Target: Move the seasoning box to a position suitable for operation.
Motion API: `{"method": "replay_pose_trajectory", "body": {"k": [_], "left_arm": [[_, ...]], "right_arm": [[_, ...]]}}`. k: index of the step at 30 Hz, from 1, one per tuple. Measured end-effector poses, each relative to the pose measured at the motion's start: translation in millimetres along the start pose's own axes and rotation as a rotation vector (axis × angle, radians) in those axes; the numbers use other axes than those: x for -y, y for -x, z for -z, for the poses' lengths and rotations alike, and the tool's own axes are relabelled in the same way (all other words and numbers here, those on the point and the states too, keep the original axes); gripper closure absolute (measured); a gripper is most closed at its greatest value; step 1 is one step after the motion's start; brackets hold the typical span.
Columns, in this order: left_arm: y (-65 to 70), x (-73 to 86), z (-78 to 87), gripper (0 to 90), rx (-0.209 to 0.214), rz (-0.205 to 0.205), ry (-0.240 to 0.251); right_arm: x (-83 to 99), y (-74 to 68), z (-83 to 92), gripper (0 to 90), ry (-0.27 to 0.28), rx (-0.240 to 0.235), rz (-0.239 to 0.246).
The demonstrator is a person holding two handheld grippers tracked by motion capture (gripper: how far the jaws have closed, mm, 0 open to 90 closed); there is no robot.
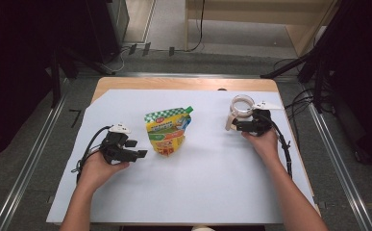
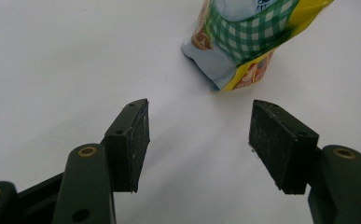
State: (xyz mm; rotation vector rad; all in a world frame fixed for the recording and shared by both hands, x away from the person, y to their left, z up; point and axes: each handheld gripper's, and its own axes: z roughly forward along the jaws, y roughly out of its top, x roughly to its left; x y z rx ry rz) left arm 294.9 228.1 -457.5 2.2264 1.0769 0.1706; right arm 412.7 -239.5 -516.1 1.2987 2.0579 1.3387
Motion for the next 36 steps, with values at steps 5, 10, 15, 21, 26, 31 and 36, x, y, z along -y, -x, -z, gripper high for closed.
{"method": "replay_pose_trajectory", "body": {"k": [5, 10, 15, 21, 26, 31, 36], "left_arm": [[0.8, 1.4, -0.1, 38.8, -0.001, 0.000, -0.010], [1.2, 2.5, 1.8, 38.2, 0.004, 0.000, -0.001], [2.3, 2.7, 3.7, 39.2, 0.002, -0.005, 0.007], [6.0, 0.6, 6.3, 40.2, 0.007, -0.026, 0.015], [11.2, 1.1, 5.1, 40.0, 0.036, -0.049, -0.008], [13.8, -1.3, 7.3, 37.8, 0.079, -0.031, 0.001], [18.0, -2.2, 8.4, 36.5, 0.113, -0.073, -0.001]], "right_arm": [[0.6, -0.5, -7.5, 7.4, 0.007, 0.006, -0.020], [0.3, -2.7, -8.2, 9.2, 0.018, 0.024, 0.004], [-2.6, -6.9, -4.6, 11.7, 0.024, 0.065, 0.048], [-3.1, -3.8, -1.7, 12.1, 0.035, 0.049, 0.019], [-6.4, -7.1, 3.5, 12.1, 0.045, 0.038, 0.025], [-10.3, -13.4, 16.2, 12.1, 0.054, 0.022, 0.031], [-11.3, -18.5, 26.7, 12.2, 0.066, 0.006, 0.017]]}}
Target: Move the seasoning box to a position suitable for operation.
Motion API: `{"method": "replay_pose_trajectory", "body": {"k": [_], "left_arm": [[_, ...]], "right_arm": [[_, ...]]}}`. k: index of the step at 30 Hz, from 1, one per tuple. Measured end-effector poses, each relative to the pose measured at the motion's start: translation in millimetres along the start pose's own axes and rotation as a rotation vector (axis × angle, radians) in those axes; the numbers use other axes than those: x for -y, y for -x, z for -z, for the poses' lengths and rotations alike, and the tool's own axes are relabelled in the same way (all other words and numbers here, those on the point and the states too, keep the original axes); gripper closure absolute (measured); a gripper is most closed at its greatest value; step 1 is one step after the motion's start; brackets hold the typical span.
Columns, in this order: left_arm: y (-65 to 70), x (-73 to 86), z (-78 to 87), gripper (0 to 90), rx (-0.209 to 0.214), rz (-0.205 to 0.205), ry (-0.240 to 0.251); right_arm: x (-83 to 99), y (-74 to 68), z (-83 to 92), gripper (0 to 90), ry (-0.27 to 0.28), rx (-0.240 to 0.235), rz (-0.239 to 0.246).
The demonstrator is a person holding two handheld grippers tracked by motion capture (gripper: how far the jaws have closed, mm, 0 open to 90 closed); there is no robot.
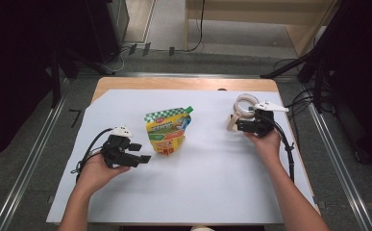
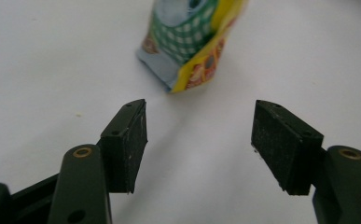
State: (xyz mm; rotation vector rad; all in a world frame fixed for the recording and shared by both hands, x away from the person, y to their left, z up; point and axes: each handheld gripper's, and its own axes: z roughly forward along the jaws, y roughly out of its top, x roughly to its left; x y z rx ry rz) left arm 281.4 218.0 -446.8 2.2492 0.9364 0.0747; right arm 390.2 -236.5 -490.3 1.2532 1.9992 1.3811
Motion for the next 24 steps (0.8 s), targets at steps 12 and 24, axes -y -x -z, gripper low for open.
{"method": "replay_pose_trajectory", "body": {"k": [12, 24], "left_arm": [[21.1, -7.4, 2.0, 49.9, 0.081, -0.097, 0.011], [43.6, -22.5, -12.5, 48.8, 0.142, -0.164, 0.022]], "right_arm": [[10.0, -30.6, 45.0, 12.2, -0.035, -0.035, 0.054], [30.5, -64.0, 61.6, 12.2, -0.085, -0.088, 0.085]]}}
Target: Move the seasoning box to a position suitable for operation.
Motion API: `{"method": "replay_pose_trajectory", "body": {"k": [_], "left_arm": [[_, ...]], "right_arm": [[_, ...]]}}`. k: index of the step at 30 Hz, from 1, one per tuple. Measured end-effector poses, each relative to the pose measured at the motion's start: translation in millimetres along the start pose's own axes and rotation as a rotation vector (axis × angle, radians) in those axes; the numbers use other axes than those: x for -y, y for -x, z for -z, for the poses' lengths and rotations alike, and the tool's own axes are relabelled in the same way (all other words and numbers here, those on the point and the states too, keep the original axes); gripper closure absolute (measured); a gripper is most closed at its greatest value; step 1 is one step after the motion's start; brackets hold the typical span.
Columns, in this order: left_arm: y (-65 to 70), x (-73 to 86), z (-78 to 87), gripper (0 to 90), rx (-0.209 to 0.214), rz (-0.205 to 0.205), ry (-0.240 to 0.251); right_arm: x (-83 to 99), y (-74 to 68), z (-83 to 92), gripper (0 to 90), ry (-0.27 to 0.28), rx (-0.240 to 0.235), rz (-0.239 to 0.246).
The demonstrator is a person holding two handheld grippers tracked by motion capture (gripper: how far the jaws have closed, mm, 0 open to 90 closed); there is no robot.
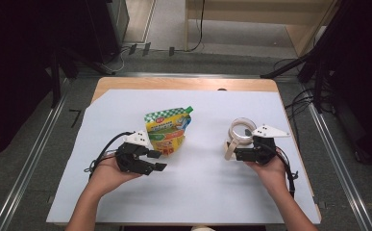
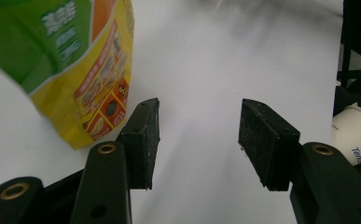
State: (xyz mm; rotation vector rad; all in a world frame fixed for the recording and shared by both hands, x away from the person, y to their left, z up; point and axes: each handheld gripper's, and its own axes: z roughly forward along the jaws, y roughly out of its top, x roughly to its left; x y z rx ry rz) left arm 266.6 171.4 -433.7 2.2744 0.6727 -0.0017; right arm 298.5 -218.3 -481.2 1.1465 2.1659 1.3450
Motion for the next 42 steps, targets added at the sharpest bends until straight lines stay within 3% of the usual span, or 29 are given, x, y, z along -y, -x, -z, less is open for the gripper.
{"method": "replay_pose_trajectory", "body": {"k": [7, 21, 31, 33, 42], "left_arm": [[9.5, -10.3, -7.3, 48.7, 0.005, -0.017, 0.016], [22.3, -21.9, -25.2, 49.1, -0.019, -0.031, -0.015], [27.4, -25.1, -31.7, 48.1, -0.001, -0.036, -0.004], [29.0, -25.9, -34.7, 47.9, 0.001, -0.039, -0.010], [35.2, -28.6, -41.3, 47.5, 0.001, -0.056, -0.014]], "right_arm": [[4.3, -19.0, -0.3, 12.2, -0.003, -0.033, 0.021], [14.1, -48.5, -16.5, 12.2, -0.045, -0.103, 0.071], [20.2, -59.1, -22.6, 12.2, -0.052, -0.112, 0.097], [23.4, -60.5, -23.8, 12.2, -0.041, -0.107, 0.117], [29.7, -64.4, -22.2, 11.9, -0.019, -0.085, 0.123]]}}
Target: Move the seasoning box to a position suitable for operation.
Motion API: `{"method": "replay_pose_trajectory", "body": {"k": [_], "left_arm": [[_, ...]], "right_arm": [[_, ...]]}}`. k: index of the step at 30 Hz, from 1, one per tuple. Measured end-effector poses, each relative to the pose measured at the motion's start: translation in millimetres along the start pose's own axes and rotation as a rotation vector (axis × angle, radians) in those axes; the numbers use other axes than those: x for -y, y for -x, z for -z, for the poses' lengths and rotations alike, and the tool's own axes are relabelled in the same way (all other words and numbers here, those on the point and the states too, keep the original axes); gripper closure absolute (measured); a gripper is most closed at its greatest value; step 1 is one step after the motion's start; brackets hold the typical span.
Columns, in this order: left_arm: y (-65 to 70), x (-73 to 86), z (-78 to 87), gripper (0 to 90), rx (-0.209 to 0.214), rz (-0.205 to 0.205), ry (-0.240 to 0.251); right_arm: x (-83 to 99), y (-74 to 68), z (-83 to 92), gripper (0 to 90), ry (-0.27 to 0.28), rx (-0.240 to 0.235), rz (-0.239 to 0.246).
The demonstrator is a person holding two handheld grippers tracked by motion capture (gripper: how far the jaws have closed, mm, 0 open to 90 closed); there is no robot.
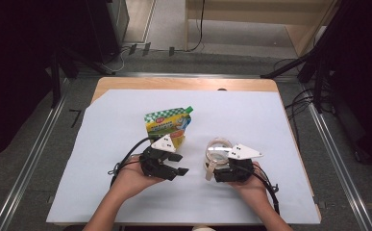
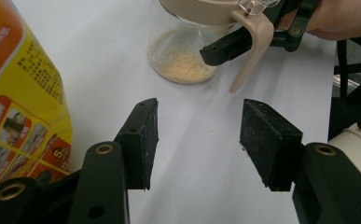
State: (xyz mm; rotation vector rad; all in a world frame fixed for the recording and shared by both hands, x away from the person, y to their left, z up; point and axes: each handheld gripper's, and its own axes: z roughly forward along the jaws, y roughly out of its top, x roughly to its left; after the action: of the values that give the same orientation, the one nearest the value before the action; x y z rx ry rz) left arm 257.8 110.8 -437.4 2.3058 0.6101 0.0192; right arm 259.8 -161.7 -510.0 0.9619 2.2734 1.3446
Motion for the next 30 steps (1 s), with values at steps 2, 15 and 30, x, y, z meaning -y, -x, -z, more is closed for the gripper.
{"method": "replay_pose_trajectory", "body": {"k": [2, 15, 30], "left_arm": [[1.3, -0.7, -1.3, 47.4, -0.002, -0.001, -0.003], [2.9, -7.1, -7.1, 48.6, 0.000, 0.006, 0.002], [6.9, -25.1, -20.2, 59.0, 0.029, -0.015, -0.015]], "right_arm": [[0.1, 0.1, 0.0, 11.7, 0.001, -0.001, -0.003], [-4.4, 5.7, 15.6, 9.7, -0.047, -0.047, -0.078], [-1.2, 11.1, 57.8, 24.9, -0.082, -0.056, -0.074]]}}
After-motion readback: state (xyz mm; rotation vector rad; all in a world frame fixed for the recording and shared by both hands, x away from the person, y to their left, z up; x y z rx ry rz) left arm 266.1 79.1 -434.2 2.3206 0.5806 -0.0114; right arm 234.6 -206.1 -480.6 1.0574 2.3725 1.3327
